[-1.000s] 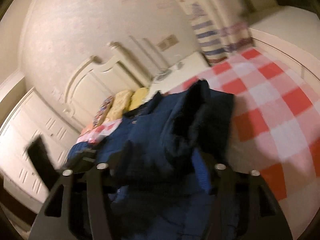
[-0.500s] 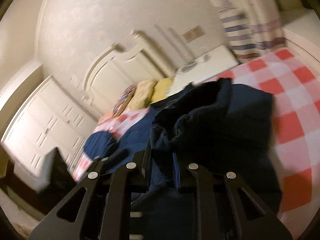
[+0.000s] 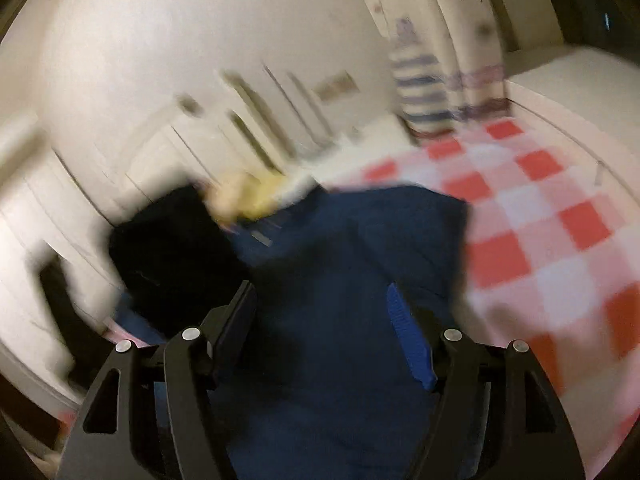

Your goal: Fold large clothes

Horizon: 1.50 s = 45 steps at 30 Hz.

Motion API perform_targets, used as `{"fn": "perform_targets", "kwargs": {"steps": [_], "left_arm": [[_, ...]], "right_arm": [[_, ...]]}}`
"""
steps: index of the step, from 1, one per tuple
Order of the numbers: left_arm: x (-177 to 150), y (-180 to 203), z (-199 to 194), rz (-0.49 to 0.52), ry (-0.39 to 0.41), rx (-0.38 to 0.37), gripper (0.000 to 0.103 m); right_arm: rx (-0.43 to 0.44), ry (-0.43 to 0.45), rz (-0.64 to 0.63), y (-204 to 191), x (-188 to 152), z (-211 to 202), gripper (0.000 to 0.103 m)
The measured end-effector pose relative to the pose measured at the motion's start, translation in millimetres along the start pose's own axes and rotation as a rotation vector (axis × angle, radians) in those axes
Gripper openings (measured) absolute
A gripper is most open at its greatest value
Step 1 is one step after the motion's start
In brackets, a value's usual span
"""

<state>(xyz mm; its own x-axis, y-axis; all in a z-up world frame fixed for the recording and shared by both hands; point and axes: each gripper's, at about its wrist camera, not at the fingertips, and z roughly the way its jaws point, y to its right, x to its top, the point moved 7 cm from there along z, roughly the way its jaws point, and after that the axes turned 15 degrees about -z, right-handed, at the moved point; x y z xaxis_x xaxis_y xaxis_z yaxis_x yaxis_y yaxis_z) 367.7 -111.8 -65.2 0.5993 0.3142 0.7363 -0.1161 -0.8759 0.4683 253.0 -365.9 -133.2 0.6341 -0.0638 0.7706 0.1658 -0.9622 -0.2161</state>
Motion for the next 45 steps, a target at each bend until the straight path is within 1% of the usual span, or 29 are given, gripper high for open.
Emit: {"fn": "perform_targets", "kwargs": {"steps": [1,2,4,5,6,8,9,11,13,14,16,17,18,19,20,21,22,23,24,26,27,28,29,30,38,41,45], "left_arm": [[6.2,-19.1,-5.9,-0.079,-0.018,-0.010,0.018],[9.0,-44.6,-10.9,-0.165,-0.040,-0.012,0.020],[5.2,-80.9,-20.2,-0.240,-0.062,0.023,0.028],[1.0,-100.0,-24.6,-0.273,-0.070,0.057,0.045],[-6.0,-121.7,-29.7,-0.317,-0.085,0.086,0.058],[-18.7,-155.0,-35.8,-0.401,-0.123,0.100,0.066],[-25.8,-172.9,-37.0,-0.442,-0.146,0.115,0.068],[-32.7,-196.3,-36.6,-0.504,-0.173,0.128,0.068],[-29.0,-205.9,-40.8,-0.527,-0.161,0.118,0.068],[-23.6,-209.6,-47.7,-0.521,-0.127,0.152,0.068],[-10.5,-211.9,-64.0,-0.485,-0.029,0.226,0.071],[-1.3,-204.6,-74.0,-0.428,0.022,0.248,0.073],[2.7,-196.1,-77.2,-0.379,0.035,0.256,0.075],[6.8,-185.3,-77.7,-0.308,0.037,0.268,0.075],[8.3,-174.5,-75.5,-0.235,0.028,0.285,0.081],[7.6,-161.0,-69.0,-0.133,0.008,0.320,0.087],[1.1,-152.1,-61.1,-0.031,-0.009,0.361,0.089],[-4.1,-148.2,-51.8,0.027,-0.020,0.389,0.091],[-11.6,-151.1,-44.3,0.052,-0.038,0.409,0.091],[-33.4,-164.1,-16.5,0.055,-0.135,0.446,0.091],[-43.2,-171.5,-10.1,0.051,-0.171,0.462,0.092],[-46.3,-175.1,-6.6,0.045,-0.198,0.466,0.094],[-45.9,-176.1,-7.2,0.040,-0.198,0.460,0.099],[-47.0,-176.9,-7.5,0.038,-0.202,0.462,0.101],[-51.4,-169.8,-1.1,0.090,-0.188,0.518,0.101],[-46.4,-168.4,1.7,0.083,-0.191,0.515,0.101],[-45.9,-169.2,1.0,0.072,-0.192,0.506,0.101]], "right_arm": [[-0.032,-0.029,-0.036,-0.7,-7.2,5.5,0.067],[-0.089,-0.063,-0.094,-3.5,-16.3,12.4,0.067],[-0.187,-0.116,-0.175,-5.3,-29.5,24.5,0.067],[-0.224,-0.143,-0.194,-3.6,-38.9,32.2,0.067],[-0.238,-0.157,-0.196,-1.0,-45.0,37.6,0.067],[-0.251,-0.159,-0.197,0.4,-49.6,37.9,0.067],[-0.255,-0.159,-0.198,1.3,-49.5,37.9,0.067],[-0.258,-0.164,-0.196,4.1,-51.7,41.8,0.068],[-0.254,-0.161,-0.191,7.0,-51.6,45.4,0.068],[-0.252,-0.160,-0.189,6.4,-50.5,46.5,0.068],[-0.249,-0.157,-0.184,7.1,-50.9,45.2,0.068],[-0.250,-0.157,-0.184,6.5,-50.5,46.4,0.068],[-0.251,-0.158,-0.185,6.1,-50.8,46.2,0.068],[-0.253,-0.160,-0.186,5.6,-49.9,47.7,0.068],[-0.254,-0.162,-0.188,5.4,-50.3,47.7,0.068],[-0.253,-0.164,-0.188,5.2,-49.9,48.8,0.070],[-0.249,-0.166,-0.190,4.8,-50.1,49.0,0.070],[-0.248,-0.167,-0.193,4.1,-50.2,49.7,0.073],[-0.250,-0.170,-0.198,3.3,-50.3,50.3,0.074],[-0.259,-0.173,-0.206,1.6,-50.4,50.7,0.076],[-0.261,-0.174,-0.210,1.2,-50.6,50.8,0.079],[-0.260,-0.174,-0.213,0.4,-51.0,51.0,0.081],[-0.256,-0.178,-0.217,-0.2,-51.5,51.4,0.084],[-0.254,-0.179,-0.223,-1.2,-51.5,51.5,0.086],[-0.298,-0.216,-0.270,-5.5,-55.0,53.6,0.086],[-0.317,-0.230,-0.288,-6.6,-55.6,55.4,0.086],[-0.319,-0.233,-0.292,-4.9,-55.6,55.8,0.086]]}}
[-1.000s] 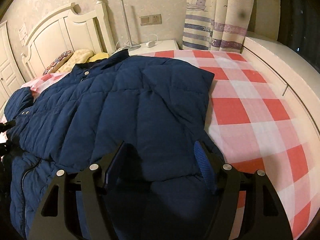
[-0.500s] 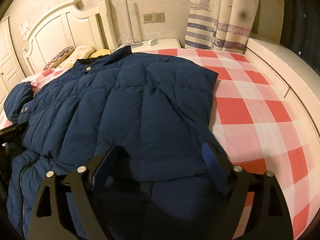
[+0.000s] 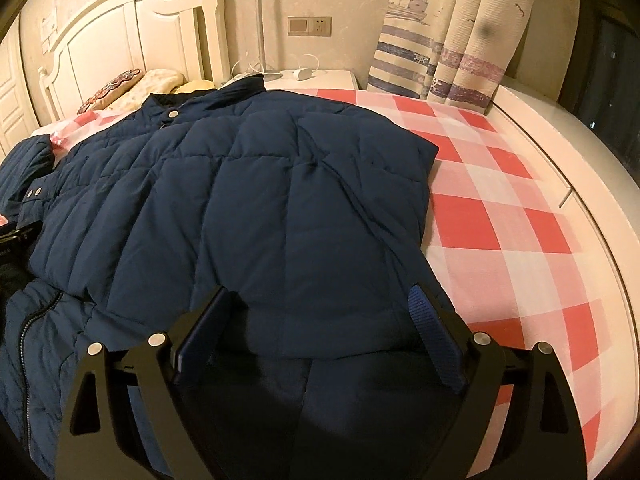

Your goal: Fold large clothes

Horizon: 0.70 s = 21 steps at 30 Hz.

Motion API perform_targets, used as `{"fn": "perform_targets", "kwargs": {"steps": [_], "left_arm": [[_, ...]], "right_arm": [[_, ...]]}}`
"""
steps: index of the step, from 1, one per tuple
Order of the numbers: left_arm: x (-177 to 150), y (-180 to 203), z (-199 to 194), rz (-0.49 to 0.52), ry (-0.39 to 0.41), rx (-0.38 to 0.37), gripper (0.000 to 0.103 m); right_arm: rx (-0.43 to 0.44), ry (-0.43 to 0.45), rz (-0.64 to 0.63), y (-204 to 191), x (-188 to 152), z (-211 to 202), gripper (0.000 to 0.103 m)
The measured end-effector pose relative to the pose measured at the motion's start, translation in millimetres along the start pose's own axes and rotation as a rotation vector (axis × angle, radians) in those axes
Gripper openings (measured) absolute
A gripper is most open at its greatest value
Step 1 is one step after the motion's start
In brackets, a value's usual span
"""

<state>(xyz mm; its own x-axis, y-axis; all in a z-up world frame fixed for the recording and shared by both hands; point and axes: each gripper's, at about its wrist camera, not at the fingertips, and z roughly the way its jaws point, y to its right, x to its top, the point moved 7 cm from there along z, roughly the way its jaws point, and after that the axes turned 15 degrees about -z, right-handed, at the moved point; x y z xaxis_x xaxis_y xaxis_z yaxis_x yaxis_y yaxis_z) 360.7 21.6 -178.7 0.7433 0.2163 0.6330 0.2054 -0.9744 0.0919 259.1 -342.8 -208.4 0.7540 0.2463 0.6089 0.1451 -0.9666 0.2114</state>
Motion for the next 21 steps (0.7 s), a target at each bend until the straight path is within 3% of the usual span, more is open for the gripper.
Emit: {"fn": "perform_targets", "kwargs": {"steps": [5,8,10,15,19,21], "left_arm": [[0.1,0.8,0.8,0.001,-0.002,0.002,0.101],[-0.3,1.1,0.6,0.006,0.000,0.010,0.101],[-0.8,1.3,0.3,0.014,0.005,0.020,0.101],[-1.9,2.2,-0.4,0.019,0.010,0.029,0.101],[-1.9,2.4,-0.3,0.014,0.006,0.022,0.101],[-1.8,2.3,-0.6,0.013,0.007,0.018,0.101]], "right_arm": [[0.033,-0.034,0.004,1.2,0.6,1.2,0.086],[0.063,-0.054,0.083,11.4,8.4,-4.1,0.086],[0.044,0.000,0.109,12.3,26.4,-13.4,0.086],[0.068,0.058,0.009,-20.1,80.2,-0.8,0.086],[0.087,-0.007,-0.047,-38.7,110.5,41.5,0.087],[0.062,-0.116,-0.080,-42.8,103.3,73.3,0.098]]}}
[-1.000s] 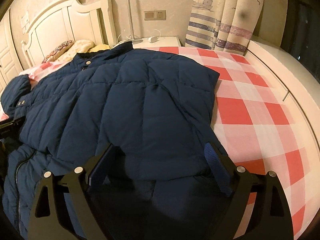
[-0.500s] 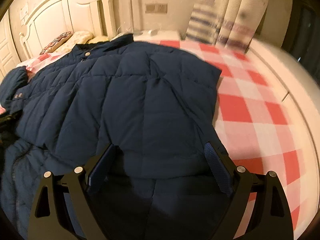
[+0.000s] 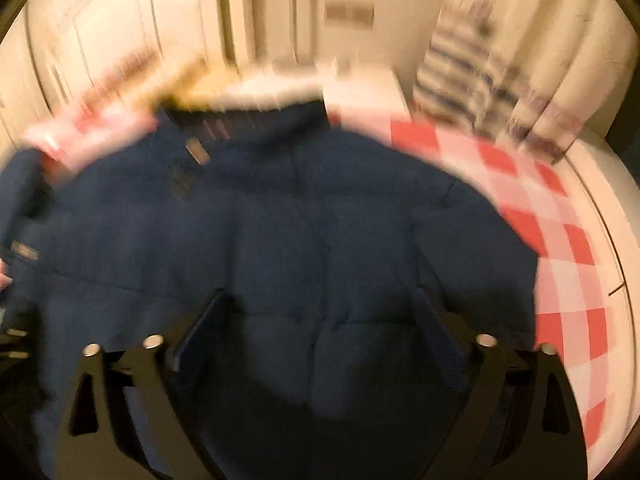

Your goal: Fold large clothes

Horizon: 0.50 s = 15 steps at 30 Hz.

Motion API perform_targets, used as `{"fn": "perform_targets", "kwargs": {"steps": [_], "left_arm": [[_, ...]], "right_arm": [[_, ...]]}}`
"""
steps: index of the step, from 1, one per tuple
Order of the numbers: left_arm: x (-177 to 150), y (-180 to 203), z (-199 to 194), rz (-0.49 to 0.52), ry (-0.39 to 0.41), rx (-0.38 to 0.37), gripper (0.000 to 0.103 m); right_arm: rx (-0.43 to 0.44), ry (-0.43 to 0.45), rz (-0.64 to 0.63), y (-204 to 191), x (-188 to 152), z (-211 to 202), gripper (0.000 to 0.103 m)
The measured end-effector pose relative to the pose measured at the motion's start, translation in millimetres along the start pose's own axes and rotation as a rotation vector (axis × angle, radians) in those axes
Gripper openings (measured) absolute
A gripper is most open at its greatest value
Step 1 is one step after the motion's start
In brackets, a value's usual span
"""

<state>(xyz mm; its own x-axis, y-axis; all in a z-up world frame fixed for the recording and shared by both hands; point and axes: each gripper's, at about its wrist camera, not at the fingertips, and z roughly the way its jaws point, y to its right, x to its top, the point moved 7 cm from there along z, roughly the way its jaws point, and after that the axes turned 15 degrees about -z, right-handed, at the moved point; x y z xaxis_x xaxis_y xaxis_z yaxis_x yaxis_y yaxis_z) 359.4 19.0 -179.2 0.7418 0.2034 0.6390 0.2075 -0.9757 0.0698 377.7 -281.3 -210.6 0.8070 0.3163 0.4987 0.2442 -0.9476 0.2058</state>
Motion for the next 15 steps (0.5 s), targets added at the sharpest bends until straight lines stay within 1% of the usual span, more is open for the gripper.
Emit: {"fn": "perform_targets", "kwargs": {"steps": [2,4,6,8,9,11,13,15], "left_arm": [[0.2,-0.5,0.2,-0.005,-0.004,-0.006,0.101],[0.3,-1.3,0.1,-0.008,-0.006,-0.011,0.101],[0.4,-2.0,0.5,-0.008,-0.007,-0.011,0.101],[0.1,-2.2,0.1,-0.008,-0.007,-0.013,0.101],[0.4,-2.0,0.3,-0.009,-0.007,-0.014,0.101],[0.1,-2.4,0.4,-0.010,-0.010,-0.016,0.101],[0.3,-2.5,0.4,-0.011,-0.011,-0.017,0.101],[0.2,-2.5,0.2,-0.011,-0.011,-0.017,0.101]], "right_arm": [[0.039,0.010,0.042,4.9,-1.8,4.9,0.098],[0.046,0.016,0.047,6.6,-3.4,-0.2,0.098],[0.002,0.074,0.105,24.2,-6.9,-15.8,0.098],[0.000,0.108,0.189,43.0,-15.1,-23.7,0.097],[-0.001,0.110,0.209,48.8,-19.8,-22.8,0.098],[0.010,0.058,0.159,41.5,-27.2,-9.3,0.098],[-0.026,0.037,0.123,37.6,-24.1,-6.0,0.098],[-0.043,0.013,0.122,36.8,-23.1,-9.2,0.098]]}}
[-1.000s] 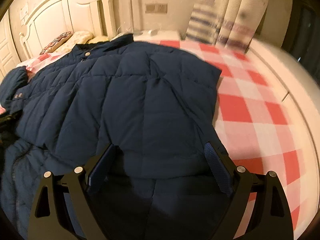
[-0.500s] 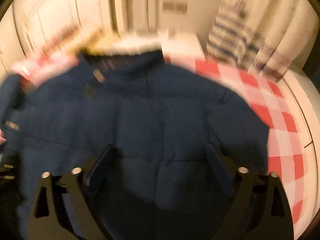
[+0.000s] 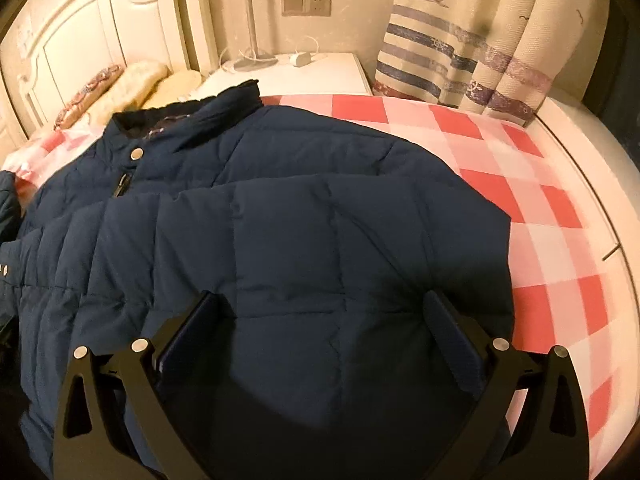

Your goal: Fold large clothes

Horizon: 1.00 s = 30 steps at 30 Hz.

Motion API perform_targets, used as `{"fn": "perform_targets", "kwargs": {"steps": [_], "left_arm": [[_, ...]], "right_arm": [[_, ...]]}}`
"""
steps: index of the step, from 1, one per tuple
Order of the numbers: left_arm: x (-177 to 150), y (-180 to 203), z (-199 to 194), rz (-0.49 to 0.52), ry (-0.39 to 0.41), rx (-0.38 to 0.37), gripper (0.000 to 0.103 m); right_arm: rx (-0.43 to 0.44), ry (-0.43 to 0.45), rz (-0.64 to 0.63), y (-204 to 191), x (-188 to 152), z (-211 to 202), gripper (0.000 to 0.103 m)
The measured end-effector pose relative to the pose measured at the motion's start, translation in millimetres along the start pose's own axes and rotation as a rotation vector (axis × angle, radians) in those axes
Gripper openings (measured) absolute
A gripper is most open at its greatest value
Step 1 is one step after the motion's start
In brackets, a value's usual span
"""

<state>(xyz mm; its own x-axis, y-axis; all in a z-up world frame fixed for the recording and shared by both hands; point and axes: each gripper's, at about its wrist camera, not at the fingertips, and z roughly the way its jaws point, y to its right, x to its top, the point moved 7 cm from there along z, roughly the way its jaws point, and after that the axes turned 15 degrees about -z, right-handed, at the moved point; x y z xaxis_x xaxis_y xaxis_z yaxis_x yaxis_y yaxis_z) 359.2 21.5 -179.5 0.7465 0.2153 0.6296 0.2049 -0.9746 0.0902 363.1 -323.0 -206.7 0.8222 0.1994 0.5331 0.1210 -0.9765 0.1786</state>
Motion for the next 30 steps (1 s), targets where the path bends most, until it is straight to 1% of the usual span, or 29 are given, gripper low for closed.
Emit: {"fn": "perform_targets", "kwargs": {"steps": [1,3,4,6,8,10,11,13,15,17,19,21,22,23,24,25,26,27,28,29,30], "left_arm": [[0.1,0.0,-0.3,0.000,0.001,0.000,0.101],[0.2,0.6,0.1,0.000,0.000,0.000,0.101],[0.1,0.3,0.2,0.001,0.001,0.001,0.101],[0.2,0.3,0.3,0.000,0.000,0.000,0.101],[0.0,0.2,-0.2,-0.001,0.000,-0.001,0.101],[0.1,0.5,-0.2,0.000,0.001,-0.002,0.101],[0.1,0.4,0.0,0.001,0.001,-0.002,0.101],[0.6,0.5,-0.8,0.001,0.003,-0.001,0.101],[-0.4,0.1,-0.1,0.000,0.001,-0.002,0.101],[-0.1,0.1,0.0,0.001,0.002,-0.001,0.101],[-0.2,-0.1,0.1,0.001,0.001,-0.002,0.101],[-0.1,-0.6,-1.2,-0.007,-0.001,-0.016,0.100],[0.8,-3.6,-3.0,-0.030,-0.005,-0.048,0.100],[4.0,-10.9,-7.5,-0.084,-0.006,-0.109,0.096],[8.1,-21.3,-11.7,-0.150,-0.009,-0.166,0.094],[14.4,-35.7,-16.0,-0.235,-0.012,-0.220,0.094],[26.1,-62.1,-20.8,-0.364,-0.002,-0.266,0.094],[35.2,-82.5,-22.6,-0.443,0.011,-0.274,0.094],[45.3,-106.0,-23.2,-0.517,0.026,-0.265,0.094],[59.1,-138.2,-21.9,-0.597,0.047,-0.236,0.094],[67.4,-157.5,-19.2,-0.634,0.051,-0.212,0.093]], "right_arm": [[-0.005,-0.002,0.015,-1.1,-0.3,-7.0,0.098],[0.020,0.078,0.010,-13.5,-1.0,-39.2,0.098],[0.021,0.108,-0.017,-21.6,-3.5,-53.0,0.098],[0.008,0.136,-0.095,-42.9,-14.8,-75.3,0.098],[0.013,0.115,-0.169,-61.4,-29.1,-74.5,0.098],[-0.013,0.040,-0.233,-74.5,-49.7,-49.0,0.098],[-0.004,0.053,-0.215,-73.6,-52.6,-44.0,0.098],[0.022,0.050,-0.180,-67.9,-50.5,-42.7,0.098],[0.016,0.050,-0.170,-66.6,-49.7,-43.1,0.098],[-0.014,0.082,-0.161,-65.2,-47.6,-55.2,0.098],[0.005,0.135,-0.125,-64.6,-44.1,-69.4,0.098],[-0.003,0.135,-0.127,-65.1,-44.3,-69.9,0.098],[-0.010,0.098,-0.150,-67.4,-48.5,-59.9,0.098],[-0.006,0.064,-0.167,-70.0,-52.7,-50.5,0.098],[0.000,0.056,-0.165,-69.9,-53.4,-46.5,0.098],[0.007,0.060,-0.160,-68.5,-51.8,-47.3,0.098],[0.013,0.058,-0.158,-68.5,-52.7,-46.4,0.098],[0.019,0.056,-0.155,-68.5,-53.1,-45.9,0.098],[0.024,0.058,-0.151,-67.9,-52.7,-45.8,0.098],[0.025,0.059,-0.150,-68.1,-53.6,-45.8,0.098],[0.024,0.060,-0.150,-68.6,-54.2,-46.3,0.098]]}}
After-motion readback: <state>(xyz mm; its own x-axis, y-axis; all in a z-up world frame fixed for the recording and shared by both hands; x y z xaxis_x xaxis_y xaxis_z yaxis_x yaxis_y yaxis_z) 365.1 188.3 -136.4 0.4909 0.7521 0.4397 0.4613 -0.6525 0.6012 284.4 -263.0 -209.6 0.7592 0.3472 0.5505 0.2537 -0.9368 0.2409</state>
